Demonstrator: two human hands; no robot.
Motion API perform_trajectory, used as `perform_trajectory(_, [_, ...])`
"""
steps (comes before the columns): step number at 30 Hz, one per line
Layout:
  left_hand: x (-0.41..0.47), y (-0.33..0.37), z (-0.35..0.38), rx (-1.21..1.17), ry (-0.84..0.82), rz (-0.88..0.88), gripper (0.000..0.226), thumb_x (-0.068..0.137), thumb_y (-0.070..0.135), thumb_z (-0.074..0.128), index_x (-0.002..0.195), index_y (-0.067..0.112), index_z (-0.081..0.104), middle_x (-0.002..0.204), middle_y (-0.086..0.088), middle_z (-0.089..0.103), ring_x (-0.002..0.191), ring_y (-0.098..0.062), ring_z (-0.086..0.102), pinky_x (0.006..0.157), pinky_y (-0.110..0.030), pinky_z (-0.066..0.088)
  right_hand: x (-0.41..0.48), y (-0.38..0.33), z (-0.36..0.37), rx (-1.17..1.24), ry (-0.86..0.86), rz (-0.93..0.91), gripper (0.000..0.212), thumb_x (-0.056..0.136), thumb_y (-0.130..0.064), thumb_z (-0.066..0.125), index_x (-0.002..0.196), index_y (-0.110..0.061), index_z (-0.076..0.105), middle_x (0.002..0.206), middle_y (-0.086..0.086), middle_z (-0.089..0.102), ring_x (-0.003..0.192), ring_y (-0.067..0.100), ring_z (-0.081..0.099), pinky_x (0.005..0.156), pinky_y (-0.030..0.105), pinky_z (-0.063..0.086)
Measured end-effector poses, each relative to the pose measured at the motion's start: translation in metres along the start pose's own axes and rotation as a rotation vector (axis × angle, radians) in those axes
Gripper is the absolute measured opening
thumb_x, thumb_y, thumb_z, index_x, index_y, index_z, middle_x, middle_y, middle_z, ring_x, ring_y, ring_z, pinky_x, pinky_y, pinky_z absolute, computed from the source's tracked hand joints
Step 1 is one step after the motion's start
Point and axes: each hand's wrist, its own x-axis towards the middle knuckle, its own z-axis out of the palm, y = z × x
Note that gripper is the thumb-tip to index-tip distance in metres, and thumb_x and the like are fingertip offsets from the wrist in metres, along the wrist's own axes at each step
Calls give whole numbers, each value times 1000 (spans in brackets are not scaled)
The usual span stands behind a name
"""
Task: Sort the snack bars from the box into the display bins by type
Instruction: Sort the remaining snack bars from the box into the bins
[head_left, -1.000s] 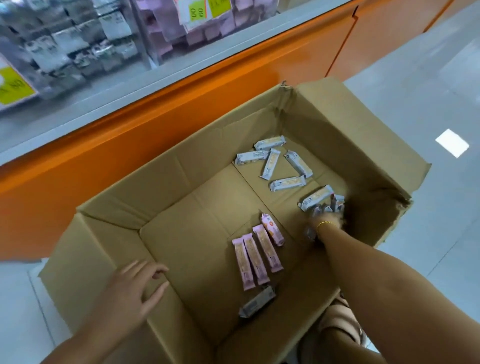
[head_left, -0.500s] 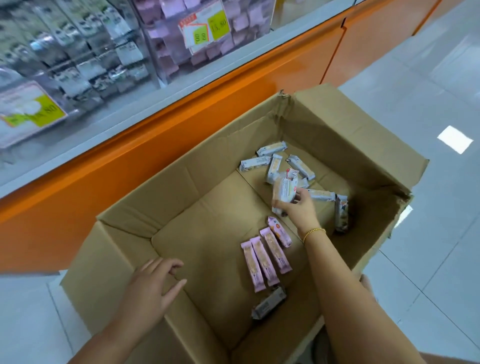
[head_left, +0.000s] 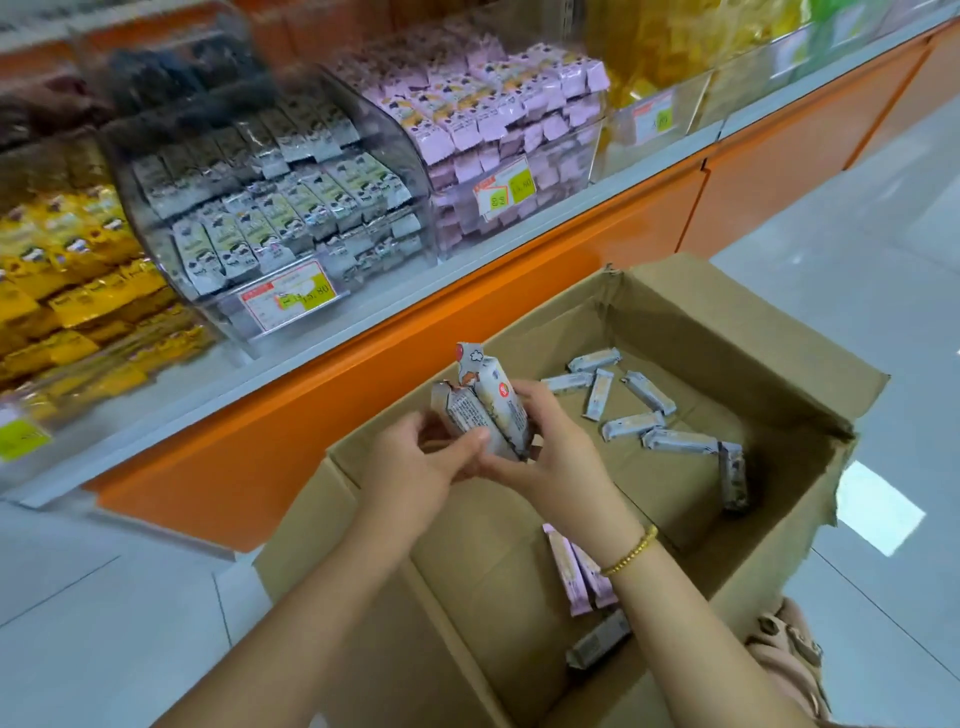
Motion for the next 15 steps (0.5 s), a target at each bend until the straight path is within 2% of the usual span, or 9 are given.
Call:
perform_trajectory(2, [-2,14,-13,-205,-26,-83,22,84,6,67,105,12,65,102,-7,72,88,-18,70,67,-24,58,-1,-13,-10,147,-59,-14,43,85,-13,68,126,-17,54,112,-2,68,100,14,66,87,39,55])
perform_trajectory(3, [-3,21,-20,-300,-74,-118,24,83,2,65,106,10,64,102,-9,72,88,-19,70,66,-23,58,-1,-20,-16,204,-74,-31,40,86,-12,64,125,-15,56,115,2,68,104,19,65,91,42,53])
perform_trajectory(6, [-9,42,-39,-526,-321,-153,40,77,6,60,117,4,60,111,-15,69,101,-26,67,80,-33,58,-4,-35,-29,286,-41,-37,36,83,-16,70,118,-15,61,109,5,71,101,25,67,93,45,52])
perform_trajectory(8, [-12,51,-47,-587,-408,-143,40,77,9,56,116,4,61,110,-16,69,100,-28,68,79,-35,59,-5,-41,-31,411,-11,-1,37,82,-16,67,118,-10,61,104,10,72,95,27,67,91,48,53])
perform_trajectory(10, [-13,55,-53,-649,-451,-164,30,79,9,54,105,6,69,103,-15,71,87,-24,71,68,-33,59,-7,-46,-30,632,-73,97,37,84,-12,62,121,-5,60,108,17,69,94,29,65,90,44,52])
perform_trajectory(12, [-13,57,-55,-688,-511,-172,27,79,11,60,103,6,72,106,-17,70,87,-25,71,66,-33,58,-9,-51,-29,803,-151,172,38,86,-12,58,122,-1,59,116,20,66,95,26,64,87,35,54])
perform_trajectory(15, [-9,54,-52,-708,-503,-200,34,80,12,59,112,5,65,109,-17,69,89,-25,70,70,-36,60,-9,-52,-27,769,-170,180,39,87,-16,53,123,-2,59,118,17,66,99,24,65,86,30,56])
